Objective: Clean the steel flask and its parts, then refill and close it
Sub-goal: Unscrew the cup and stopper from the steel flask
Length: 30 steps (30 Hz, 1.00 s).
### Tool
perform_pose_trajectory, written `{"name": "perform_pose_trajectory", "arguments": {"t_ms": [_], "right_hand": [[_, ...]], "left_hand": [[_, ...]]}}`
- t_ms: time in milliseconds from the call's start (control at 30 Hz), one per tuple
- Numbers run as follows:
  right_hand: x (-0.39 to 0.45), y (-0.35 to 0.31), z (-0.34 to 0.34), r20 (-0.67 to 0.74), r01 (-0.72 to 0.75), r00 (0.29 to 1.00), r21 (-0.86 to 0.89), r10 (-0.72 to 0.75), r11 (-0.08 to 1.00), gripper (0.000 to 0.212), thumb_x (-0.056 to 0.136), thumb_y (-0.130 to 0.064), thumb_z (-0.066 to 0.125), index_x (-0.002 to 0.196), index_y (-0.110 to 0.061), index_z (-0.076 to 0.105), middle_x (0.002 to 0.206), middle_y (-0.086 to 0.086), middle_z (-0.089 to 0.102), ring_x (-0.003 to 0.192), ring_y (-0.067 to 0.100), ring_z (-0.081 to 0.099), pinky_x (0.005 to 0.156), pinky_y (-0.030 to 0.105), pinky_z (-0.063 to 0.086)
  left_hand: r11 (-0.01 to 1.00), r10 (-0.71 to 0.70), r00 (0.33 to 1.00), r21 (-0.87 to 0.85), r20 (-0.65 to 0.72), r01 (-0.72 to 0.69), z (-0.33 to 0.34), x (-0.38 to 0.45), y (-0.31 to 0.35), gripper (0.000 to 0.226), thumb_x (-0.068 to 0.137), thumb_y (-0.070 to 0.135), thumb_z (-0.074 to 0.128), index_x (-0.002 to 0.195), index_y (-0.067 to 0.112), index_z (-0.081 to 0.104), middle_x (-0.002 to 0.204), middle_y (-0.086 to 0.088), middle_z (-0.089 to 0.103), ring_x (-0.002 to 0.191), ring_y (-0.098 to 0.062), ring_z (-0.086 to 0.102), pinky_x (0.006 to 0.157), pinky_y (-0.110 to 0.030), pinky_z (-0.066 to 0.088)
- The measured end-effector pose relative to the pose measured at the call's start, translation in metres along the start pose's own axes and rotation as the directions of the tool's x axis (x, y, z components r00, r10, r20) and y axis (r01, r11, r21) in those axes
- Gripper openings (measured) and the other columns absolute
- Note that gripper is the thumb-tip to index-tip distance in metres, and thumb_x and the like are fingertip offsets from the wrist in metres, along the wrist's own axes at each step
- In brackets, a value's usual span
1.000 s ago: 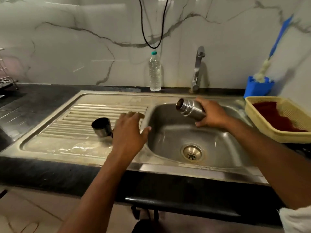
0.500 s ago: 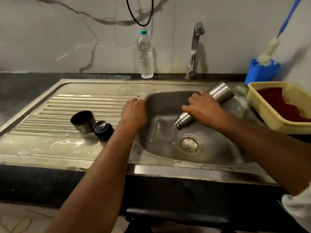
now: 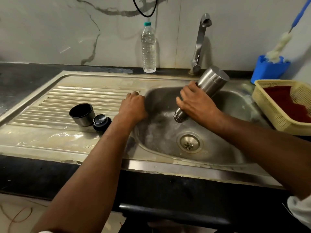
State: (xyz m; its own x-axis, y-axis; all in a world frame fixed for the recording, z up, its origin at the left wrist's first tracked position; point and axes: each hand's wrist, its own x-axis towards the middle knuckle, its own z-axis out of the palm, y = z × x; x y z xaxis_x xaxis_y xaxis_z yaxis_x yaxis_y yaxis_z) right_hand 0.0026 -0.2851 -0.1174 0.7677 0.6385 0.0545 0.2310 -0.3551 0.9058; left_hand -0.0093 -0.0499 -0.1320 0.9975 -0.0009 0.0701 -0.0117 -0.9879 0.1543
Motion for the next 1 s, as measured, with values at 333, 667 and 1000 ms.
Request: {"name": "perform_pose_trajectory", "arguments": {"t_ms": [333,667,1000], "right_hand": [[-0.016,0.003,0.006,0.023,-0.181,0.983,0.203,0.180,0.962,0.058,0.089,-0.039,0.069,0.140,-0.019,0.050,0.121,0.018,0.060,0.117,0.037,0.054,0.109,0.056,0.030],[-0.020,0.005,0.003,0.223,-0.403,0.915,0.555,0.337,0.728,0.042,0.086,-0.038,0.075,0.121,-0.029,0.054,0.109,0.008,0.065,0.111,0.032,0.057,0.099,0.050,0.037],[-0.019,0.008,0.001,0.353,-0.464,0.857,0.845,0.374,0.265,0.085,0.057,-0.063,0.091,0.127,-0.031,0.055,0.110,0.004,0.071,0.099,0.029,0.069,0.080,0.040,0.055]], "left_hand": [[1.000,0.023,0.989,0.010,0.143,-0.024,0.006,-0.002,-0.001,0.093,0.095,0.036,0.070,0.168,0.022,0.015,0.176,-0.007,0.010,0.163,-0.029,0.005,0.129,-0.063,0.010],[0.998,0.044,0.992,0.047,0.117,-0.050,0.006,-0.002,0.007,0.099,0.090,0.044,0.075,0.167,0.021,0.018,0.173,-0.011,0.020,0.161,-0.032,0.011,0.126,-0.065,0.016],[0.895,0.240,0.940,-0.320,-0.243,-0.312,-0.006,-0.005,0.029,0.089,0.086,0.035,0.084,0.161,0.021,0.038,0.151,-0.006,0.056,0.137,-0.023,0.054,0.117,-0.033,0.037]]}}
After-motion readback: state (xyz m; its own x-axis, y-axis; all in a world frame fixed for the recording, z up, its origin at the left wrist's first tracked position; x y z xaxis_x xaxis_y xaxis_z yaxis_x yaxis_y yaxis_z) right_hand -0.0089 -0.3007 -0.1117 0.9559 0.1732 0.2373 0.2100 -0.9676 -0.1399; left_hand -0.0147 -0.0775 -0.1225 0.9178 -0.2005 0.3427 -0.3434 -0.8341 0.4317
